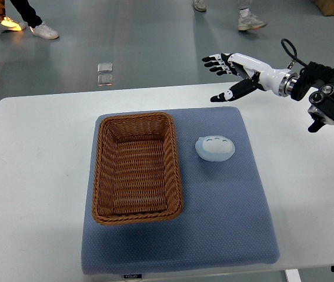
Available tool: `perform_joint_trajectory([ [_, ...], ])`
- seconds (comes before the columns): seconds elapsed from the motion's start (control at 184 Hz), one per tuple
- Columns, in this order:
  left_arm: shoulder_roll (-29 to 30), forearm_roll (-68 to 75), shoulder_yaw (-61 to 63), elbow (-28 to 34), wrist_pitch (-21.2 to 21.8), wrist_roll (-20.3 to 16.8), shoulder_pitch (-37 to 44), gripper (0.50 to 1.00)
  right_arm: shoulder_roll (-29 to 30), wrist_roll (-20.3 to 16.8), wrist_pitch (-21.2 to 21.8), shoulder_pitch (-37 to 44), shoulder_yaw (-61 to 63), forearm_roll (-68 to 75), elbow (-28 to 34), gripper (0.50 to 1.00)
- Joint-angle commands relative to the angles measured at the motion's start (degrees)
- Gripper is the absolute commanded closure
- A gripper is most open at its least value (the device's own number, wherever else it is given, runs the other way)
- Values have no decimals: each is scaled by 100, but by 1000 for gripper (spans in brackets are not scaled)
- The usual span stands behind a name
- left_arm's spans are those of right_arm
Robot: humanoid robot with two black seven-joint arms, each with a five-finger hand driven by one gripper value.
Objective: Place blue toy in brown basket
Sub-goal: 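Reach the right hand down over the light-blue plush toy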
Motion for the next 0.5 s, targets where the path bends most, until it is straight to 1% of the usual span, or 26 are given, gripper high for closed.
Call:
perform_joint_trajectory([
  [0.0, 0, 1, 7, 0, 0, 0, 0, 500, -97, 53, 271, 240, -525, -409, 231, 587],
  [0.065, 0, 1, 7, 0, 0, 0, 9, 500, -89, 114, 306, 319, -797, -628, 292, 587],
  [0.228, 0, 1, -1, 9, 0, 9, 0, 500, -18, 123, 323, 468, -1403, -1006, 310, 587],
  [0.494, 0, 1, 7, 18, 0, 0, 0, 500, 26, 123, 323, 468, -1896, -1332, 301, 589],
])
